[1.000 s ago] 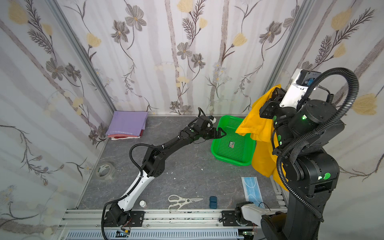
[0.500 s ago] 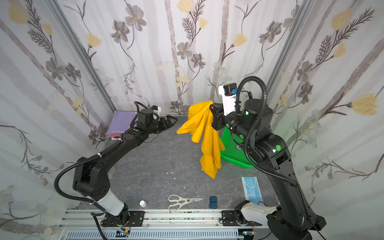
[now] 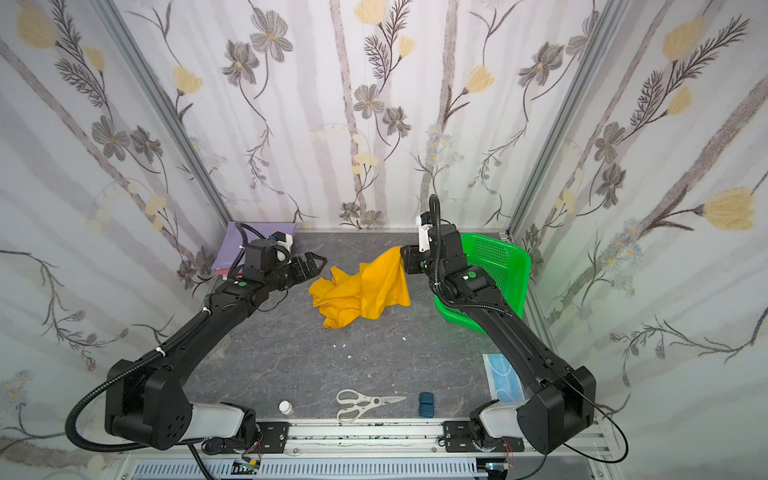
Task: Fold and stack the t-shirts
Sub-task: 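Lift the yellow t-shirt with the right gripper and drop it on the table, then push the green basket farther away with the right gripper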
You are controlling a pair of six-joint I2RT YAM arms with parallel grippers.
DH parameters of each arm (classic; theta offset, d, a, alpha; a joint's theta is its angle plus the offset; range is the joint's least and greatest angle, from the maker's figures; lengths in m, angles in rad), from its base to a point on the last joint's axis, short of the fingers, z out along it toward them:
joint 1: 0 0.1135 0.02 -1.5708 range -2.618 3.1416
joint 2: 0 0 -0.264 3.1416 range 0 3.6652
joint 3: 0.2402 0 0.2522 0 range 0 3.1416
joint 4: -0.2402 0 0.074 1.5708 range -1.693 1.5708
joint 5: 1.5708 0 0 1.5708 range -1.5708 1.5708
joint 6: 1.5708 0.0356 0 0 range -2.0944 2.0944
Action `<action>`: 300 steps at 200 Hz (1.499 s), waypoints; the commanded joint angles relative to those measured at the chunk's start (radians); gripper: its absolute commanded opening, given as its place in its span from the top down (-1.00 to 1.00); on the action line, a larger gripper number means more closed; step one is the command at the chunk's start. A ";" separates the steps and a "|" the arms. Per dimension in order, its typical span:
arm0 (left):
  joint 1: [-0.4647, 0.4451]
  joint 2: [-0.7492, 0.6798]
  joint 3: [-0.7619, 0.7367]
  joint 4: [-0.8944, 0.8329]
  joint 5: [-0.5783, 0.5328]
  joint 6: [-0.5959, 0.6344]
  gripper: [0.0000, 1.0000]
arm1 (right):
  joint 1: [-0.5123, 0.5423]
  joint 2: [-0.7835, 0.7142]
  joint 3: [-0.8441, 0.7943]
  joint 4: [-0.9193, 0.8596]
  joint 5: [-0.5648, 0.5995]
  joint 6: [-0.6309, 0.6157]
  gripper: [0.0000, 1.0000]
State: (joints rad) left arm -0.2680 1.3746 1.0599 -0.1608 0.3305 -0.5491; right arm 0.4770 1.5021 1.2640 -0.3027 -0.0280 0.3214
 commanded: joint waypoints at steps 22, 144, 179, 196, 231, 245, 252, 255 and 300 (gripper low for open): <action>0.001 0.016 -0.005 0.020 -0.002 -0.006 -1.00 | -0.052 -0.015 -0.162 0.076 -0.011 0.065 -1.00; -0.019 0.037 -0.021 0.038 0.023 -0.023 -1.00 | -0.294 -0.317 -0.812 0.167 0.016 0.372 -1.00; -0.020 0.019 -0.029 0.020 0.019 -0.015 -1.00 | -0.445 -0.101 -0.619 0.211 0.016 0.257 -1.00; -0.019 0.006 -0.041 0.014 0.018 -0.015 -1.00 | -0.466 0.032 -0.460 0.181 0.027 0.192 -1.00; -0.020 -0.031 -0.071 0.003 0.012 -0.011 -1.00 | -0.474 0.144 -0.313 0.100 0.157 0.133 -1.00; -0.020 -0.041 -0.081 0.002 0.006 -0.008 -1.00 | -0.477 0.112 -0.322 0.089 0.191 0.127 -1.00; -0.020 -0.045 -0.085 0.001 0.005 -0.009 -1.00 | -0.478 0.101 -0.321 0.068 0.183 0.123 -1.00; -0.019 -0.046 -0.087 0.003 0.005 -0.010 -1.00 | -0.478 0.086 -0.319 0.057 0.170 0.114 -1.00; -0.019 -0.039 -0.076 0.017 0.016 -0.014 -1.00 | -0.346 0.041 -0.210 0.004 -0.134 0.009 -1.00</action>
State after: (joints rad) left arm -0.2882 1.3357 0.9779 -0.1619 0.3481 -0.5640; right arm 0.0639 1.5227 0.9798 -0.2867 -0.0044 0.3939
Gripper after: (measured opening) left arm 0.997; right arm 0.998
